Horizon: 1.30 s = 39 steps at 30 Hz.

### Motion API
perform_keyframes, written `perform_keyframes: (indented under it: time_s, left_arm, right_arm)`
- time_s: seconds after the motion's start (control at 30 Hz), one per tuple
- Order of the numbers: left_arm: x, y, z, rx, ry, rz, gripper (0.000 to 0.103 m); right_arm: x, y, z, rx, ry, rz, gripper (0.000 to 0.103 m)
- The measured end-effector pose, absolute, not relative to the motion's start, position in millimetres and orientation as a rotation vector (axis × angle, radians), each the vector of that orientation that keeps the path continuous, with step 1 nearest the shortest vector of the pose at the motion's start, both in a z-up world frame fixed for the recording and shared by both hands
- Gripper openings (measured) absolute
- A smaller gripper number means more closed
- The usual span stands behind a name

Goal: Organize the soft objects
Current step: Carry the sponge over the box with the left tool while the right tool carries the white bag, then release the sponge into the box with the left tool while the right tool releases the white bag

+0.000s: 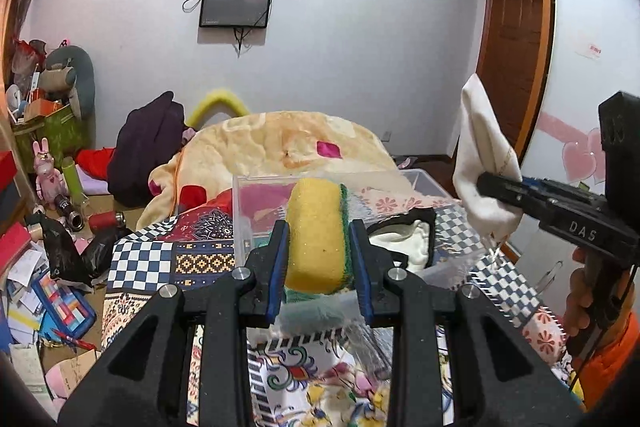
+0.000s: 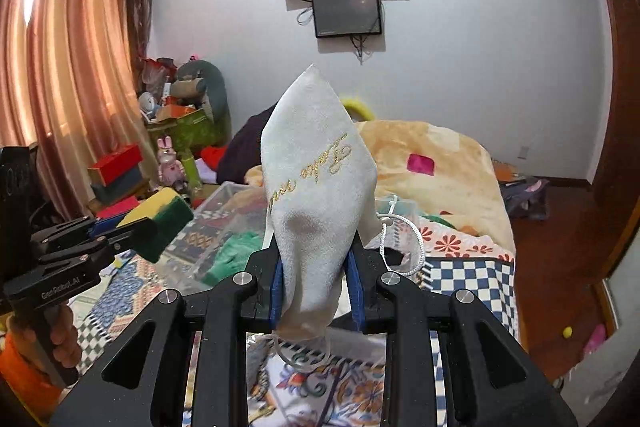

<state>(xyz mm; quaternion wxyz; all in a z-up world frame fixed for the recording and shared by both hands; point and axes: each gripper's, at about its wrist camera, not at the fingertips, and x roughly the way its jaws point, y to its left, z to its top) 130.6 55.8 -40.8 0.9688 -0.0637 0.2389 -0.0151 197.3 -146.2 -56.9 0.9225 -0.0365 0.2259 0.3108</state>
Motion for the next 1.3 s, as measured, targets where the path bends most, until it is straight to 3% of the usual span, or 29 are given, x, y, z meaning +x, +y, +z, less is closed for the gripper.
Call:
perform_keyframes:
  time_s: [0.7, 0.8, 0.97, 1.2, 1.3]
  left_arm:
    - [192.9, 41.9, -80.9, -0.072, 0.637, -0.04, 0.03]
    - [196.2, 42.9, -82.8, -0.086, 0.648, -0.044, 0.034]
    - [193.6, 43.7, -82.4, -0.1, 0.65, -0.048, 0.044]
    - [176.7, 39.2, -67.3, -0.091, 0.599, -0.057, 0.056]
    - [165.2, 34.9, -56.9, -0.072, 0.566, -0.053, 0.061]
  right_arm:
    - [238.2, -115.5, -98.8, -0.185, 0.652, 0.619, 0.026]
    - [233.4, -114.7, -97.5, -0.19, 0.651, 0.623, 0.028]
    - [231.6, -116.4, -93.7, -0.184, 0.656, 0.634, 0.045]
    - [213.2, -124.9, -77.1, -0.184, 0.585, 0.634, 0.056]
    - [204.8, -130.9, -69.7, -0.173, 0.55, 0.625, 0.068]
